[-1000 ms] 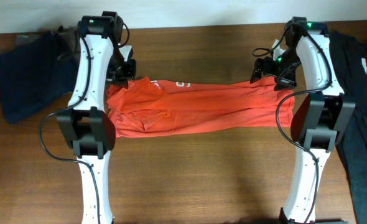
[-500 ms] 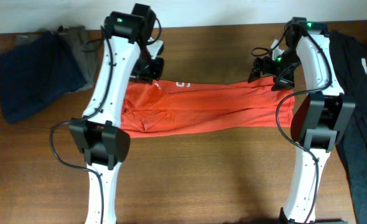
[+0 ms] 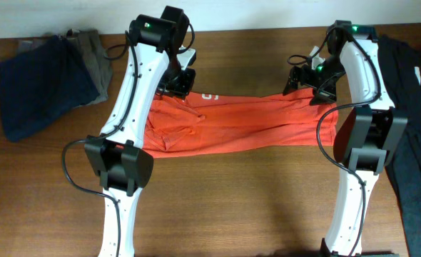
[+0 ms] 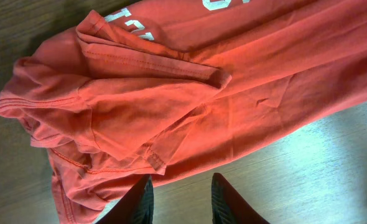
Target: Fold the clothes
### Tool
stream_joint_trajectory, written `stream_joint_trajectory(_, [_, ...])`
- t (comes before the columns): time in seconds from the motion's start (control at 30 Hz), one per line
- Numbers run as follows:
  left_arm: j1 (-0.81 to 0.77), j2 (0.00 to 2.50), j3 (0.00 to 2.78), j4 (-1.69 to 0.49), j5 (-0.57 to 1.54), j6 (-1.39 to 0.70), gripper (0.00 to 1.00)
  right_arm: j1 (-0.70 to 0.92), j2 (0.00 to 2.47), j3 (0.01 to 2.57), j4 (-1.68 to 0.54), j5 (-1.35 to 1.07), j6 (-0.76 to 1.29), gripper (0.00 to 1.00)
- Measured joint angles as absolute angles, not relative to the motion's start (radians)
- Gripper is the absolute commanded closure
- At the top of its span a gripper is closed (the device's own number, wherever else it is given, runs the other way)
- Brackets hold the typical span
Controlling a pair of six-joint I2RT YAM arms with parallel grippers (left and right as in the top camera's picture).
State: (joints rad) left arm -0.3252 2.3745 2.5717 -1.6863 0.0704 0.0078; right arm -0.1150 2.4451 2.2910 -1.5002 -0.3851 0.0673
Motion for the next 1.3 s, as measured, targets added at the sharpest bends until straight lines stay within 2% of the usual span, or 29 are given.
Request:
stream_joint_trajectory(0.1, [-0.325,2.374,2.572,-1.686,0.070,0.008,0.70,-0.115,2.445,2.291,-1.500,-0.439,0.067,0.10])
stream_joint_trajectory(0.23, [-0.319,2.374,2.572,-1.684,0.067,0.004,0.81,-0.110,2.445,2.291,-1.500,-0.496,0.067,0.11])
stream_joint_trajectory(0.43, [-0.275,2.374,2.572,-1.678,0.048,-0.029,0.76,-0.056,2.445,2.291,-1.495,-0.573,0.067,0.11])
stream_joint_trajectory(0.73, [-0.131,2.374,2.538,-1.650,0.007,-0.121,0.77,0.116,2.445,2.291,-1.464,-0.624,0.067,0.12])
stream_joint_trajectory(0.8, [-0.099,2.374,2.509,-1.648,0.002,-0.129,0.76,0.159,2.445,2.291,-1.437,-0.628,0.067,0.16])
stream_joint_trajectory(0.9, [-0.057,2.374,2.444,-1.626,-0.006,-0.141,0.75,0.223,2.445,2.291,-1.383,-0.629,0.064,0.31])
stream_joint_trajectory(0.93, [-0.048,2.374,2.422,-1.614,-0.006,-0.143,0.73,0.238,2.445,2.291,-1.370,-0.630,0.069,0.33])
stream_joint_trajectory(1.3, [-0.005,2.374,2.232,-1.514,-0.008,-0.155,0.72,0.397,2.445,2.291,-1.230,-0.444,0.157,0.34])
